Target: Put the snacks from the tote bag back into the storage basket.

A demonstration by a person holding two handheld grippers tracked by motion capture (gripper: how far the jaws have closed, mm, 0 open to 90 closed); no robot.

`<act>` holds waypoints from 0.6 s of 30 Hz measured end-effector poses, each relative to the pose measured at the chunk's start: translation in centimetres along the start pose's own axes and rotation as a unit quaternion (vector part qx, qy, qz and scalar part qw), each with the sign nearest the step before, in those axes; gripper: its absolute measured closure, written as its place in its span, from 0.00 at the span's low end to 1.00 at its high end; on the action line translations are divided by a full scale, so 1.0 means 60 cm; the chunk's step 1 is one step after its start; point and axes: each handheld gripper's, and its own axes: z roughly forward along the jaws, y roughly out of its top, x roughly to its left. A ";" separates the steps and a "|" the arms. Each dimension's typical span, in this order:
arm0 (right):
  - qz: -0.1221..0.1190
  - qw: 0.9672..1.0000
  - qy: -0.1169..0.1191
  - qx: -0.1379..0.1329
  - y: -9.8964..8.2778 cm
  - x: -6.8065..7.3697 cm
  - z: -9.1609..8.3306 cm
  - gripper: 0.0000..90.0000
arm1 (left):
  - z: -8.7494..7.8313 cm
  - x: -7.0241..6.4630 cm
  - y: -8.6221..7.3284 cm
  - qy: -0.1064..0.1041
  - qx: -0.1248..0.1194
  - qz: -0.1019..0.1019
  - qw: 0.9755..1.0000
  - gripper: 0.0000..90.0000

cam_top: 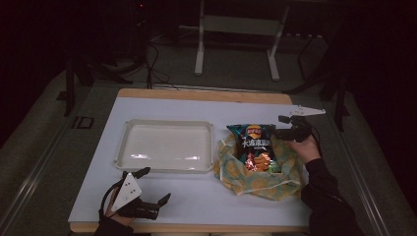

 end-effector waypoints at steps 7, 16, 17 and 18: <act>0.015 0.999 0.035 0.027 -0.012 -0.018 0.023 0.25 | 0.001 -0.001 0.000 -0.002 0.001 0.001 1.000 0.00; -0.006 0.997 0.040 0.069 -0.026 -0.021 0.046 0.44 | 0.003 -0.002 0.000 -0.003 0.002 0.000 1.000 0.00; -0.010 0.997 0.033 0.076 -0.026 -0.019 0.048 0.48 | 0.003 -0.002 0.000 -0.003 0.002 0.000 1.000 0.00; -0.010 0.996 0.033 0.077 -0.026 -0.019 0.049 0.53 | 0.003 -0.002 0.000 -0.003 0.002 0.000 1.000 0.00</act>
